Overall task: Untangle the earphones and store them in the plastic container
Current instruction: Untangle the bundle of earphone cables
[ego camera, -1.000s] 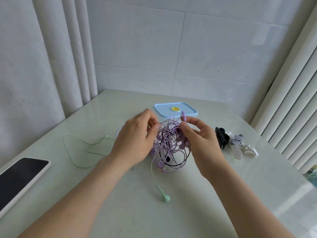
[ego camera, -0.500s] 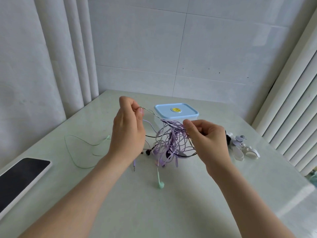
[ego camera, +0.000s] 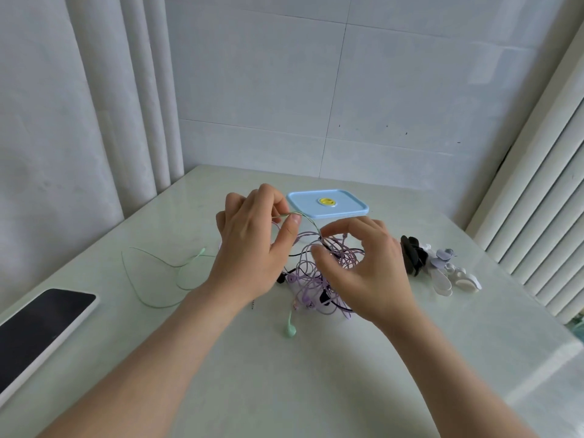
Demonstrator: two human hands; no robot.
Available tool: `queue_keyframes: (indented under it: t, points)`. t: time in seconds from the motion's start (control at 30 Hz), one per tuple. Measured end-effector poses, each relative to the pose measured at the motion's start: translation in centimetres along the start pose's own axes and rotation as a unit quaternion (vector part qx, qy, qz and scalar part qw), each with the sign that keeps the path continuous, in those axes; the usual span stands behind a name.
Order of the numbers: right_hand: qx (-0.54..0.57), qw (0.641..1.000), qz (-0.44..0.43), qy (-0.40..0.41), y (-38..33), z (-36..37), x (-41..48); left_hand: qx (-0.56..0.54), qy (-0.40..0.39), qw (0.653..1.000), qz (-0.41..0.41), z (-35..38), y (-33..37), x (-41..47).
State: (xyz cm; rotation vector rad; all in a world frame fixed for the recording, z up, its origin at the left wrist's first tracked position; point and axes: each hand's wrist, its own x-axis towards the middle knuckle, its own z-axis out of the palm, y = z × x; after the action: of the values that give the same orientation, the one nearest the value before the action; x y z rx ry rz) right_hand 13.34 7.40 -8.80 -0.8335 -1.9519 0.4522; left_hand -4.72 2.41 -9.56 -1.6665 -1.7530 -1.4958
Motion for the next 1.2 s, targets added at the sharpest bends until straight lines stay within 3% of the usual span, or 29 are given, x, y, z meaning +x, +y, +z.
queue_keyframes:
  t: [0.13,0.3,0.37,0.5,0.7,0.87,1.2]
  points:
    - [-0.048,0.999,-0.008,0.019,0.5,0.2,0.2,0.012,0.029,0.999,-0.016,0.0,-0.1,0.1]
    - [-0.031,0.998,-0.042,0.019,0.9,0.0,0.5,0.043,0.072,0.995,-0.049,0.1,-0.4,0.2]
    - [-0.037,0.997,-0.070,0.012,1.2,0.2,0.6,0.008,0.070,0.996,-0.046,0.0,-0.4,0.3]
    - [-0.016,0.997,-0.069,-0.005,1.6,0.3,0.7,-0.167,-0.003,0.978,-0.123,-0.6,0.3,0.9]
    - [-0.001,0.998,-0.043,-0.042,1.8,0.1,0.9,-0.199,-0.152,0.961,-0.115,-0.9,1.0,0.5]
    - [0.001,0.998,-0.034,-0.056,1.7,0.1,0.7,-0.187,-0.155,0.965,-0.095,-0.6,0.8,0.6]
    - [0.055,0.997,-0.026,0.049,0.7,-0.5,0.7,-0.286,-0.195,0.921,-0.181,-0.4,-0.2,0.7]
